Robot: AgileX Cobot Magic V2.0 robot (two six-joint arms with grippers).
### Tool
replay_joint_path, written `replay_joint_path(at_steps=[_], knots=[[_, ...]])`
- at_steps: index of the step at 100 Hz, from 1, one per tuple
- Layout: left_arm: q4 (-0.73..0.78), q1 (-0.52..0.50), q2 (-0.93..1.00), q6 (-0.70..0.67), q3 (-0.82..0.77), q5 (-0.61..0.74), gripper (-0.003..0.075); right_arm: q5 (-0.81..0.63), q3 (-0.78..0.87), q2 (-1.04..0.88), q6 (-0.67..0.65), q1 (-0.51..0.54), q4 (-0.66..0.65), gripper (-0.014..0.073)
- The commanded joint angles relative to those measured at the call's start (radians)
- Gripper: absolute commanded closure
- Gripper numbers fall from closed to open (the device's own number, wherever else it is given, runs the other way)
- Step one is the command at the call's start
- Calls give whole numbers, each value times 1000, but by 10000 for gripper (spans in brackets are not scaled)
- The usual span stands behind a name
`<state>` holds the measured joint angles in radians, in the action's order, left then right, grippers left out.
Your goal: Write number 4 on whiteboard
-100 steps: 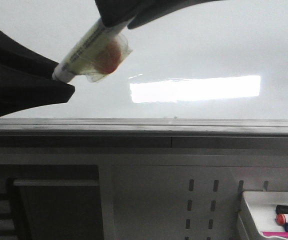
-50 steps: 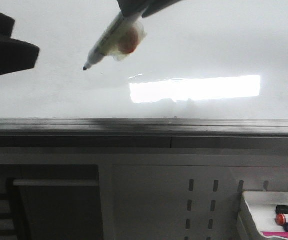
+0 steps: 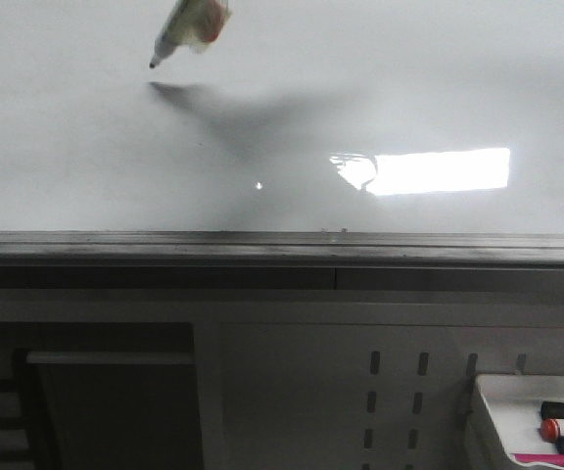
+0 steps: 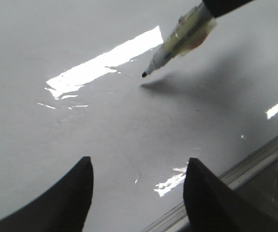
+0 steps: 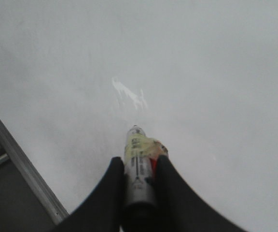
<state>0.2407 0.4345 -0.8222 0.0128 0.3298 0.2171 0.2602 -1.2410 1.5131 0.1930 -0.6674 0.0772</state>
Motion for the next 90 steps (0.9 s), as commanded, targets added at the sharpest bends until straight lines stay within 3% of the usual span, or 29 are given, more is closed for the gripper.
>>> replay_joint_path(at_steps=[1,35,65,90], knots=[[-18,-2,8,-2,28,64,332,-62,-9,-4,11,6,-8,658],[-18,-2,8,-2,28,64,332,-37,69,-5,11,-29,28,658],[-18,-2,8,-2,28,64,332,150,78,-105,11,50,-1,658],[-18,-2,8,-2,28,64,332,43,27,-114,11,-30,-8,658]])
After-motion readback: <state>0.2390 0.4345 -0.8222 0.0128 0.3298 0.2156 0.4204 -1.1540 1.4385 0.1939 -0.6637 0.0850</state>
